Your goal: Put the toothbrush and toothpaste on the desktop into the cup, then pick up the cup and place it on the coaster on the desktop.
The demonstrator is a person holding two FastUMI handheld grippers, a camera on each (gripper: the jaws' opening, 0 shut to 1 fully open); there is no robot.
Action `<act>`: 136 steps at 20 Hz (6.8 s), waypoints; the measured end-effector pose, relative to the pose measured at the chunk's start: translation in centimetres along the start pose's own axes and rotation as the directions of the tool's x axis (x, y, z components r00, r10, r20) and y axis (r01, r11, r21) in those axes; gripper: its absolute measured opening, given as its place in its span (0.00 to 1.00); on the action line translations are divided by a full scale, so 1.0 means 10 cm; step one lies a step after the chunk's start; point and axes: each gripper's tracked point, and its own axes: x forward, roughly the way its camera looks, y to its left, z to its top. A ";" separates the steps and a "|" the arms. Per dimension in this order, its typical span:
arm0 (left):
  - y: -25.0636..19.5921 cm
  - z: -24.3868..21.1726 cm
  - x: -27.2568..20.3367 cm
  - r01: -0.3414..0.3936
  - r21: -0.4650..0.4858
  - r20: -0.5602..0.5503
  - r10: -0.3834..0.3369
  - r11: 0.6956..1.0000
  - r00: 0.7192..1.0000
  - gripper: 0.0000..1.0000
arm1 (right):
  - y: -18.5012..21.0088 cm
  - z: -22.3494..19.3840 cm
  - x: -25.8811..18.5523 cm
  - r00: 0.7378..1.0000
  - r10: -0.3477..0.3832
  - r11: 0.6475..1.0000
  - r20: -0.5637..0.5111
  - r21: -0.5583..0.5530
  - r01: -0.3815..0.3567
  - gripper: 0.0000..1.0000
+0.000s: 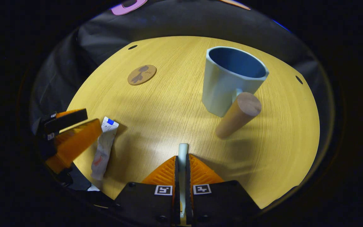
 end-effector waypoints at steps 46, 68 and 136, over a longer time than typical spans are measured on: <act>-0.09 -0.11 -0.02 -0.029 -0.045 0.009 0.030 0.999 1.000 0.00 | 0.05 0.12 -0.16 0.982 0.058 0.998 0.178 -0.004 -0.058 0.09; -0.16 0.81 -0.55 -0.013 -0.004 0.267 0.014 1.000 0.964 0.00 | 0.05 1.58 -1.40 0.800 0.117 0.991 0.589 -0.015 -0.134 0.09; -1.80 2.27 -0.06 0.241 0.126 0.411 -0.272 0.962 0.870 0.00 | -1.72 0.77 -1.45 0.759 -0.217 0.950 0.613 0.310 0.021 0.99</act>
